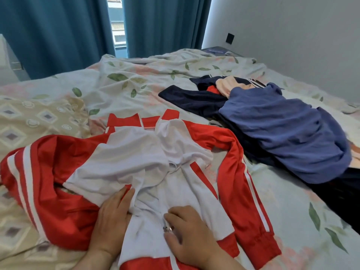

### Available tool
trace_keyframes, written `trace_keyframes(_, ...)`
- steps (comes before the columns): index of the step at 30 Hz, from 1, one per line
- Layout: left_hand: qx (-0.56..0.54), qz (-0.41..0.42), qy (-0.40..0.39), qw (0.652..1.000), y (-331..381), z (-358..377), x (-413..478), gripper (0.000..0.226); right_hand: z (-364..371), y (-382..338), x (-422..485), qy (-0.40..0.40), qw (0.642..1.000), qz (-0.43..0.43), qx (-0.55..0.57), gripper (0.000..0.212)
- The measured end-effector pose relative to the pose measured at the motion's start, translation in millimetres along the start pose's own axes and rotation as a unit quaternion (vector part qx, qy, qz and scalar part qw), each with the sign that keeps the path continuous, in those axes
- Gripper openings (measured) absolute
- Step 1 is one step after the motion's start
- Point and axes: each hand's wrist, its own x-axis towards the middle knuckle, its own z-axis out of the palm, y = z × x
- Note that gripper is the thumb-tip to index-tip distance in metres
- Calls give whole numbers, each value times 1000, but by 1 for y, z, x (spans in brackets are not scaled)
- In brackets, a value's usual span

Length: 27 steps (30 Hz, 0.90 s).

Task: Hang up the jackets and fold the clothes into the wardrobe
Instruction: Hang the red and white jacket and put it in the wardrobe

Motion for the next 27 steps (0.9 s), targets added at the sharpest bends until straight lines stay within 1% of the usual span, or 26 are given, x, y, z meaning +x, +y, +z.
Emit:
trace_keyframes(2, -23, 24, 10, 999, 9, -5, 5, 58, 12, 1, 1, 36, 998, -40, -31, 18)
trace_keyframes(3, -57, 20, 26, 998, 13, -13, 11, 53, 14, 2, 3, 49, 997, -46, -42, 15)
trace_keyframes(5, -169, -37, 45, 984, 28, -35, 12, 45, 14, 4, 4, 67, 996, -41, -53, 17)
trace_keyframes(6, -199, -55, 75, 976, 37, -44, 9, 44, 15, 5, 3, 67, 996, -39, -50, 19)
trace_keyframes(7, -206, -46, 115, 971, 49, -50, 3, 48, 15, 5, 2, 61, 997, -36, -39, 20)
trace_keyframes(8, -214, -12, 127, 969, 61, -50, -5, 50, 15, 4, 2, 54, 998, -29, -26, 22)
trace_keyframes(9, -204, 24, 104, 973, 71, -42, -17, 52, 15, 4, 3, 49, 998, -22, -11, 23)
trace_keyframes(11, -153, 42, 11, 987, 86, -12, -47, 57, 14, 4, 4, 48, 999, -2, 9, 22)
trace_keyframes(13, -79, -2, -39, 996, 89, 9, -72, 59, 14, 4, 2, 56, 998, 15, 14, 16)
trace_keyframes(14, -30, -6, -73, 997, 88, 11, -79, 62, 13, 3, 1, 58, 998, 15, 17, 14)
trace_keyframes(15, 12, 7, -78, 997, 86, 14, -83, 68, 12, 4, 1, 57, 998, 10, 17, 14)
trace_keyframes(16, 34, 15, -61, 997, 82, 18, -85, 73, 12, 4, 2, 55, 998, 4, 15, 14)
trace_keyframes(19, 63, 32, -34, 997, 74, 29, -82, 82, 10, 6, 1, 51, 998, -23, 25, 14)
trace_keyframes(22, 71, 40, -26, 996, 74, 37, -77, 82, 5, 11, -4, 34, 998, -50, 29, 17)
trace_keyframes(24, 78, 40, -7, 996, 72, 41, -77, 81, 0, 12, -3, 13, 998, -47, 26, 12)
trace_keyframes(26, 85, 45, 11, 995, 71, 46, -74, 80, -6, 15, 8, -17, 998, -61, -9, 5)
trace_keyframes(27, 85, 49, 19, 995, 70, 48, -74, 80, -8, 15, 13, -27, 995, -86, -35, 4)
